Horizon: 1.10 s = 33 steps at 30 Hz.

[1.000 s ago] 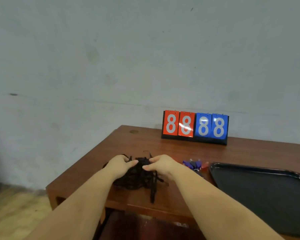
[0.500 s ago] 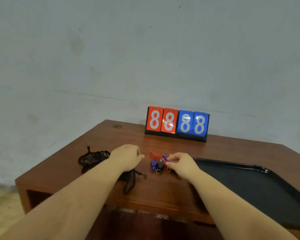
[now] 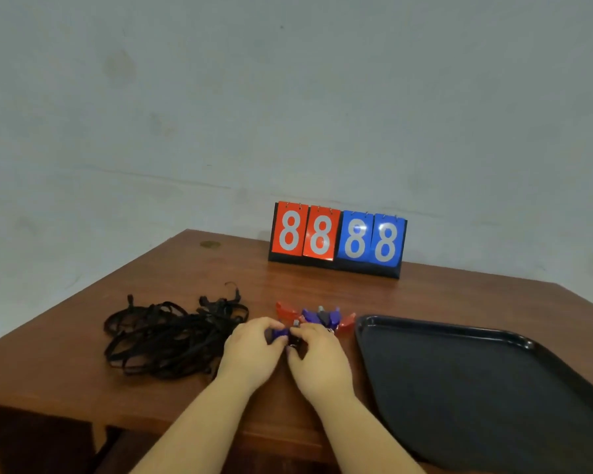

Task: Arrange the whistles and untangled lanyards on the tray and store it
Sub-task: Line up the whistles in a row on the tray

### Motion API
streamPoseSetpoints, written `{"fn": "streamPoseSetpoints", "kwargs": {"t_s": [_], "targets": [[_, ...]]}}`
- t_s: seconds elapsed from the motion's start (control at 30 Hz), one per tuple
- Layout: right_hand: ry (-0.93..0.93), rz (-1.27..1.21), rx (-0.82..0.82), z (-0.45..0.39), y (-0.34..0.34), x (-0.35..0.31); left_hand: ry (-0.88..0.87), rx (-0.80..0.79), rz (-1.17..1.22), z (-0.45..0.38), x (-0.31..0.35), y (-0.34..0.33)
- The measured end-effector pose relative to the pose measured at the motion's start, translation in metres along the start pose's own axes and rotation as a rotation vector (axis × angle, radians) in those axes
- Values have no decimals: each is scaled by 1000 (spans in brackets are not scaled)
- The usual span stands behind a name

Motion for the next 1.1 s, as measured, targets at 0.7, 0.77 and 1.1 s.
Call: {"fn": "streamPoseSetpoints", "kwargs": {"t_s": [0.7, 0.77, 1.1], "targets": [[-181, -230, 118, 5, 13, 12, -27, 94, -158, 6, 10, 13], [-204, -262, 134, 6, 15, 11, -74, 141, -140, 10, 15, 17], [-288, -557, 271, 22, 52, 3, 10, 119, 280, 28, 40, 45]]}}
Point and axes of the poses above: each hand's wrist, its own z-axis away from the middle knuckle, its own y-axis out of the back of the hand, x = y × z, the point moved 6 cm from there along -z, towards the middle knuckle, and after that the axes turned 6 degrees about x, right-handed, at the moved point
